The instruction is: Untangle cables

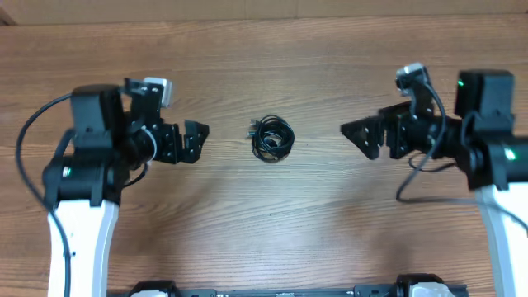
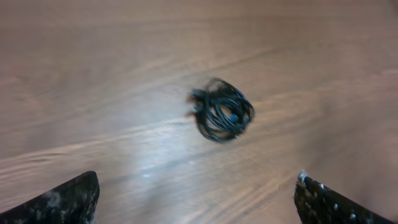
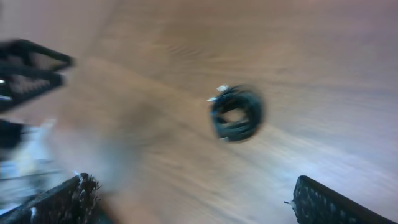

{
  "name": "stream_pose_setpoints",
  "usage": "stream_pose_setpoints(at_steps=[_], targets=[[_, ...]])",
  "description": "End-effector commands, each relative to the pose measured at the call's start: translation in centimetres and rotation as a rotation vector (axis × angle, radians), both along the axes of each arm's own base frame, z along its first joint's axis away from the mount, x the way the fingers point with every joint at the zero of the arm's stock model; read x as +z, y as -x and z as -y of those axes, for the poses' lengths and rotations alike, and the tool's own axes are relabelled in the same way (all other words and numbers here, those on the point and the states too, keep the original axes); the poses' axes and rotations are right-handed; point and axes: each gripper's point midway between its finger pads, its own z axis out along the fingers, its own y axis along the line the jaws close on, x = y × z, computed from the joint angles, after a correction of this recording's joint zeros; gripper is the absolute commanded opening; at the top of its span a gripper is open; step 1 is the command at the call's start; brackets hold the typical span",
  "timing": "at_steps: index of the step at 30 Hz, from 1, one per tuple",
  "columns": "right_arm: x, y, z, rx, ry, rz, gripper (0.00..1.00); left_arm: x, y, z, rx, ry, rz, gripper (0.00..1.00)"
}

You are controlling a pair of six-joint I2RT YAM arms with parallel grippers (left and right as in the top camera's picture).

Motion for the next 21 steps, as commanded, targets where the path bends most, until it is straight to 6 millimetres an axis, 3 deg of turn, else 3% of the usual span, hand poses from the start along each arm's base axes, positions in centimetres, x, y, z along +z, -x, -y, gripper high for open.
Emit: stream_pose_setpoints(at_steps=[1,6,11,16,21], targets=[[0.9,-0.2,-2.1,0.027,-0.215,-0.167,1.0,0.2,-0.3,2.2,-0.073,0.139,-0.046,1.0],[-1.3,-1.5,-3.0,0.05,-0.232,-0.253,1.0,-1.5,-1.1,2.7,0.004,0.246,-0.186,1.0],[-3.5,-1.6,-5.5,0.116,-0.21,-0.319,1.0,-3.3,-1.7,2.8,0.014,0.251,-0.252,1.0],[-6.1,-1.9,-7.5,0.142,-0.116,-0.338,1.0,-4.4,-2.0,2.8,0.022,0.253,-0.289,0.99],[-8.7,-2.5,-8.8,0.06,-0.011,-0.393,1.0,-5.0,-2.1,2.7,0.028,0.255,-0.316,1.0]])
